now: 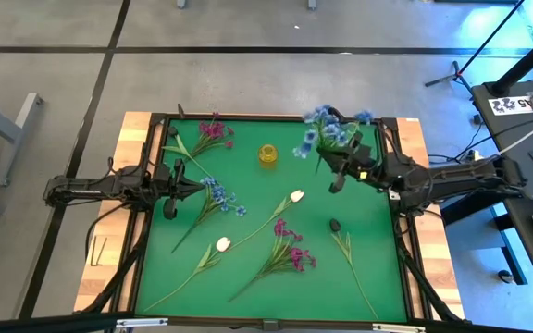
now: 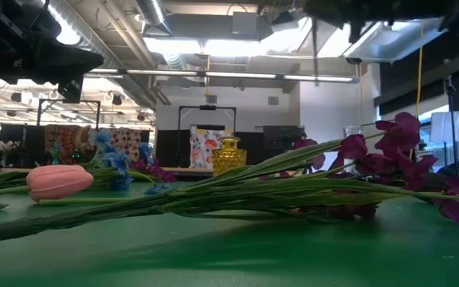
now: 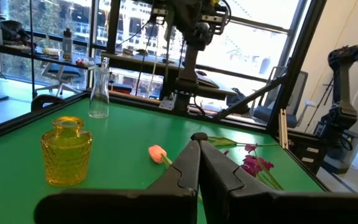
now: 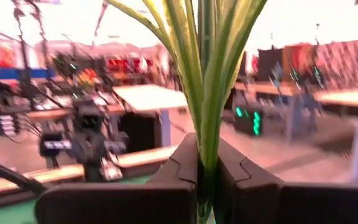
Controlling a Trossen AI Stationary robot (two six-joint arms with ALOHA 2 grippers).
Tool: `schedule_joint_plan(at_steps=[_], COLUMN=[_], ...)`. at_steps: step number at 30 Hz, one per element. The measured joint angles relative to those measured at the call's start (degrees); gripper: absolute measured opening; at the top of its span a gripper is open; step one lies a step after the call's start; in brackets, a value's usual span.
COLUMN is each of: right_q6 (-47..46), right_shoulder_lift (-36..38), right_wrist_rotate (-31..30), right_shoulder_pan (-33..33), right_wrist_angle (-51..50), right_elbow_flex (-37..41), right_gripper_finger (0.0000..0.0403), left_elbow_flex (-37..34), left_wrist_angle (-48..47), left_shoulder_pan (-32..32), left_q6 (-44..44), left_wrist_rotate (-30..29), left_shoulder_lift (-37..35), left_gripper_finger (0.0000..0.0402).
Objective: Sort flowers into vase by color
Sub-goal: Put the right blue flowers into the yellow vase
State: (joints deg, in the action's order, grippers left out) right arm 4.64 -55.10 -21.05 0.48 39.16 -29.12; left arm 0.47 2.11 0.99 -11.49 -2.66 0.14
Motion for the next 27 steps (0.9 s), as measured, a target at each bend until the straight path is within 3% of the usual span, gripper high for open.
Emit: schedule_joint_plan(at_steps=[5, 13, 22, 27], right_q6=[0.7, -3.0, -2.9, -2.9], right_shoulder_lift=[-7.8, -19.2, -29.5, -33.4], right_wrist_rotate=[11.6, 22.3, 28.2, 28.2], right_shoulder_pan=[-4.5, -12.3, -17.0, -19.1], right_wrist_angle=[10.7, 17.3, 17.9, 20.4], right_elbow_flex=[-0.1, -5.5, -12.9, -14.3], right_gripper_finger=[0.0013, 0.0013, 0.0014, 0.0014], left_elbow_flex=[0.0, 0.0, 0.0, 0.0], left_wrist_angle=[0.0, 0.0, 0.0, 0.0], left_shoulder_pan=[0.0, 0.0, 0.0, 0.0], left_q6=[0.0, 0.0, 0.0, 0.0], left_wrist_rotate=[0.0, 0.0, 0.0, 0.0], left_shoulder_lift=[0.0, 0.0, 0.0, 0.0], left_gripper_finger=[0.0000, 0.0000, 0.0000, 0.0000])
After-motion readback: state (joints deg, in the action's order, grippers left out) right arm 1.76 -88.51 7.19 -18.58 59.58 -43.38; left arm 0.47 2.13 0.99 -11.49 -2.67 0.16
